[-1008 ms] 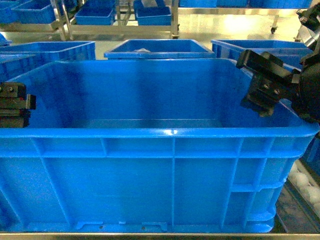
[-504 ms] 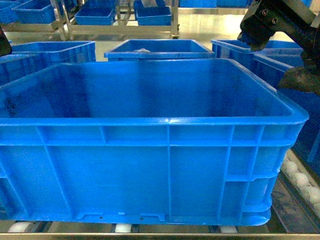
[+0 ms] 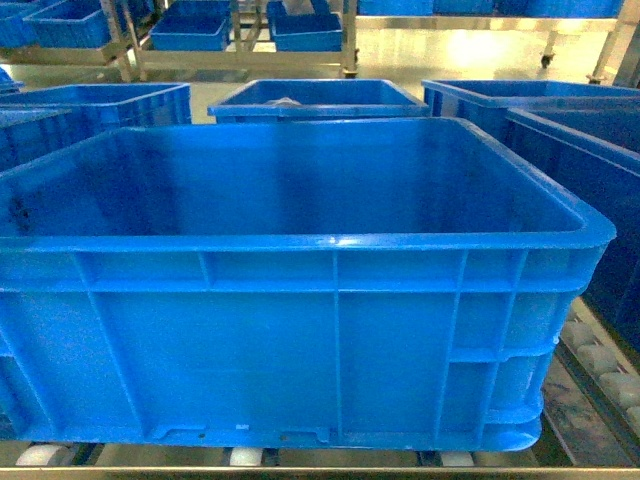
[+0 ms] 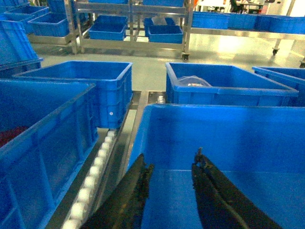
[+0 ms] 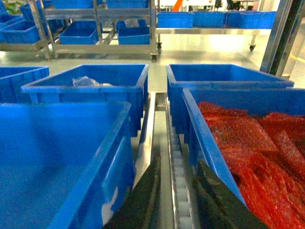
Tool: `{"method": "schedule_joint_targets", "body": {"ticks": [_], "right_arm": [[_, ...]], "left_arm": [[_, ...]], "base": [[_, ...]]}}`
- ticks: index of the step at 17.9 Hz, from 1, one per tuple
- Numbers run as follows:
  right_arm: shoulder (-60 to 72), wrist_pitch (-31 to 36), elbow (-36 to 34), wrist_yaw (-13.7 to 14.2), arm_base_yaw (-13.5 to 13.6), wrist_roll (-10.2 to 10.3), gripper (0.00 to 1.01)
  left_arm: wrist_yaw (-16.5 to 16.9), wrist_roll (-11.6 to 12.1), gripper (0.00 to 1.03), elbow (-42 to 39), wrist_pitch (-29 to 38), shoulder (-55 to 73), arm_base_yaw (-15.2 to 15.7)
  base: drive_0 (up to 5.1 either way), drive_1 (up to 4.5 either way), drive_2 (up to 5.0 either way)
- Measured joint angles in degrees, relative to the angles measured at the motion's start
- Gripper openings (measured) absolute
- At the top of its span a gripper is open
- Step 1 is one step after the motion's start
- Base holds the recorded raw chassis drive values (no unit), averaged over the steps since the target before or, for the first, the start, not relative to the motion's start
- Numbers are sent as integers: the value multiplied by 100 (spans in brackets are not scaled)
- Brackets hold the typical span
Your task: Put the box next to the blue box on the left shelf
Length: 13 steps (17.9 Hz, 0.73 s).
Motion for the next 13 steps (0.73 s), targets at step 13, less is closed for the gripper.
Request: {"method": "schedule_joint_targets", "body": {"ticks": [13], "right_arm": [[-3222,-1327,-1987,-1060,-1038,-186,2]], "left_arm": [[0,2,2,-1812,-1561,-3257,9]], "base": [[0,0,0]]}}
